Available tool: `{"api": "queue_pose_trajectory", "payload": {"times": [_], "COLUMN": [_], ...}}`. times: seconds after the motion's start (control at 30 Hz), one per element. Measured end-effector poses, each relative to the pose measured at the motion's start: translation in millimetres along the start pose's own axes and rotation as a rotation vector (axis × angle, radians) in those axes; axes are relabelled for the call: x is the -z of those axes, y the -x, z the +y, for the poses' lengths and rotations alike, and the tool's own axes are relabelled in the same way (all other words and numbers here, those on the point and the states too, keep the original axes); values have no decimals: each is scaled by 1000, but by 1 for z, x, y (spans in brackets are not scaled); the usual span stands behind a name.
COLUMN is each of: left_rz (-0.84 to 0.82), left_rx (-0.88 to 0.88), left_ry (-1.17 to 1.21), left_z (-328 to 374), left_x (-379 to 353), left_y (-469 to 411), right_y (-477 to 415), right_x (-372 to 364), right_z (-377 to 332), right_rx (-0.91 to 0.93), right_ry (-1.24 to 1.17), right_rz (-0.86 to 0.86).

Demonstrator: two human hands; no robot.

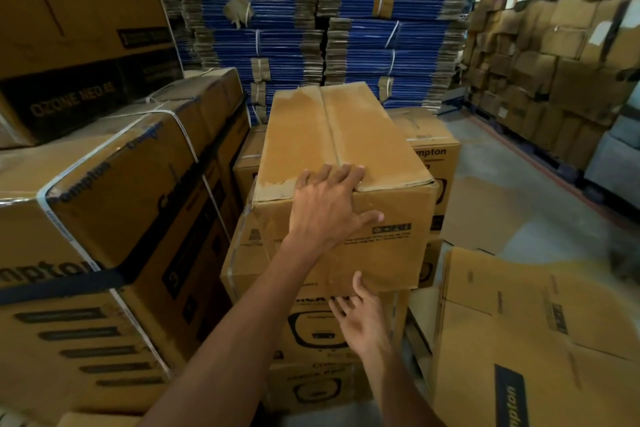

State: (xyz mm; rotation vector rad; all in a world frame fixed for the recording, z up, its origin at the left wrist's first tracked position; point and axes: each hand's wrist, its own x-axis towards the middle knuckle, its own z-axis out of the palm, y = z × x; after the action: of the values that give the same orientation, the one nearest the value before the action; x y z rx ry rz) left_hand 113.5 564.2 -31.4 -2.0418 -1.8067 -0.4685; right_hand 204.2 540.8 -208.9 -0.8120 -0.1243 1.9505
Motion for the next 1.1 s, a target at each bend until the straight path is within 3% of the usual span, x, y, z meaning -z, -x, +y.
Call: {"api": "queue_pose_trajectory", "payload": {"times": [0.17, 0.33, 0.53, 0.73, 0.87, 1.1], "left_rz": [-38, 31, 84, 207, 362, 569], "left_rx": [-36, -47, 143, 345, 528, 783], "left_ry": [45, 103, 433, 1225, 1627, 1989], "left_z": [1, -1, -26, -69, -57, -22], "left_x": [13, 35, 72, 33, -7, -40], "left_y": [-6, -20, -40, -10, 18, 40], "right_y": [0, 6, 32, 59, 87, 104], "right_x": [-9, -23, -60, -89, -128, -194], "right_z": [5, -10, -65, -125, -161, -179], "right_rx": [100, 252, 690, 1053, 1173, 1199], "right_ry": [-64, -9, 112, 692, 1099, 1613], "right_rz": [-8, 39, 3, 172, 192, 77]}}
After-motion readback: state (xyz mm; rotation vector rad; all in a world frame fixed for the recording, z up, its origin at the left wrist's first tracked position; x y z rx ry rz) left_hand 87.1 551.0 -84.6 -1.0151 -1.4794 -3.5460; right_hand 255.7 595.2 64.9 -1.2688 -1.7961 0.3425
